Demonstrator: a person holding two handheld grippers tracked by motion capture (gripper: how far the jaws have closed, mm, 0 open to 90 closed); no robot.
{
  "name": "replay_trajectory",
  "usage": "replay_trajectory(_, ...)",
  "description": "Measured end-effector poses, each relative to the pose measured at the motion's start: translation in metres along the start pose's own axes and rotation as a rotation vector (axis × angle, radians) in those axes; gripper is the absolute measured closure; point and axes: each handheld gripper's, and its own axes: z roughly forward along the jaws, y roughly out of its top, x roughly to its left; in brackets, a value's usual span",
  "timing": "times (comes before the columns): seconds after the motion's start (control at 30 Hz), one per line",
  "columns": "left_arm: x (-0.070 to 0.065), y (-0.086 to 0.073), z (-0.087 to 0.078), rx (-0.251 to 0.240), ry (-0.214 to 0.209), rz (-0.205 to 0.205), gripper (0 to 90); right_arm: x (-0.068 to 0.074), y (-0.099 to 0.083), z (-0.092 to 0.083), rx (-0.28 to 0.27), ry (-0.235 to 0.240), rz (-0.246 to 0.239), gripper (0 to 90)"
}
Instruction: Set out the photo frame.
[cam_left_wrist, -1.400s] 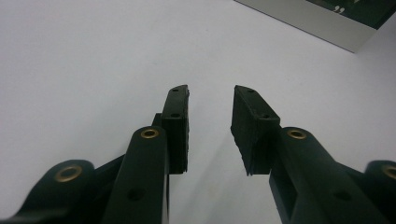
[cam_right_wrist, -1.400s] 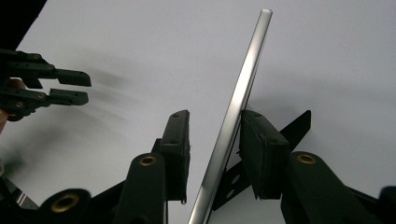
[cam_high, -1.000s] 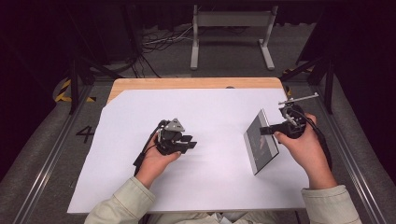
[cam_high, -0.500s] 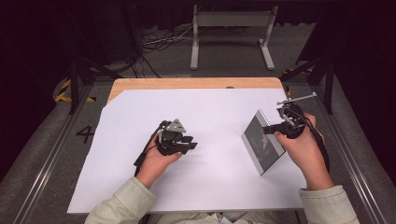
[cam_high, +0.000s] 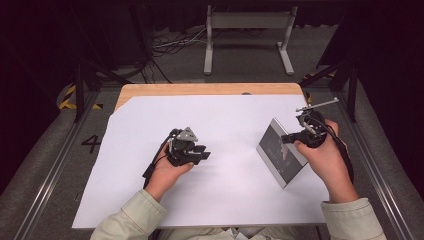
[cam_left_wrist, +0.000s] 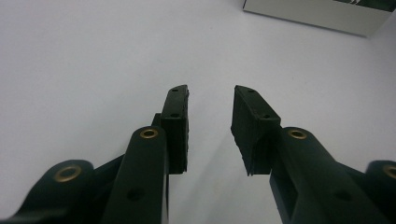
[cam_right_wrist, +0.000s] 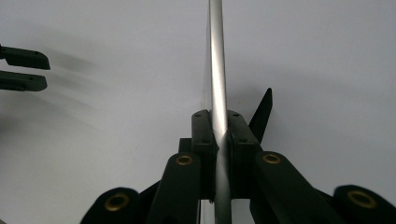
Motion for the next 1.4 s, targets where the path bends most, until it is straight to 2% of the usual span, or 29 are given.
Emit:
replay_trajectory(0.4,0.003,-0.008,-0.013,-0.014,0.032,-0.020,67.6,0.012,0.016,-0.007,-0.001,0.040,-0.065,83.9)
replay_trajectory(0.67,0.008,-0.017,-0.025,-0.025,0.066,-0.053,68.0,0.021,0.031,-0.007,0.012,0.073,-0.126,84.0)
replay_trajectory(0.83,0.009,-0.021,-0.031,-0.029,0.075,-0.065,68.0,0.027,0.038,-0.005,0.022,0.094,-0.196,84.0)
replay_trajectory(0.97,0.011,-0.026,-0.036,-0.032,0.087,-0.078,68.0,0.031,0.044,-0.003,0.024,0.110,-0.235,84.0)
replay_trajectory(1.07,0.012,-0.028,-0.040,-0.036,0.097,-0.083,68.5,0.033,0.047,-0.003,0.025,0.134,-0.264,84.0)
replay_trajectory(1.1,0.013,-0.029,-0.041,-0.036,0.096,-0.089,68.6,0.034,0.050,-0.003,0.026,0.151,-0.289,84.0)
replay_trajectory(1.17,0.014,-0.031,-0.044,-0.040,0.103,-0.092,68.6,0.034,0.051,-0.004,0.028,0.162,-0.301,84.0)
replay_trajectory(1.4,0.018,-0.034,-0.048,-0.048,0.112,-0.112,68.7,0.039,0.058,-0.004,0.044,0.217,-0.406,84.0)
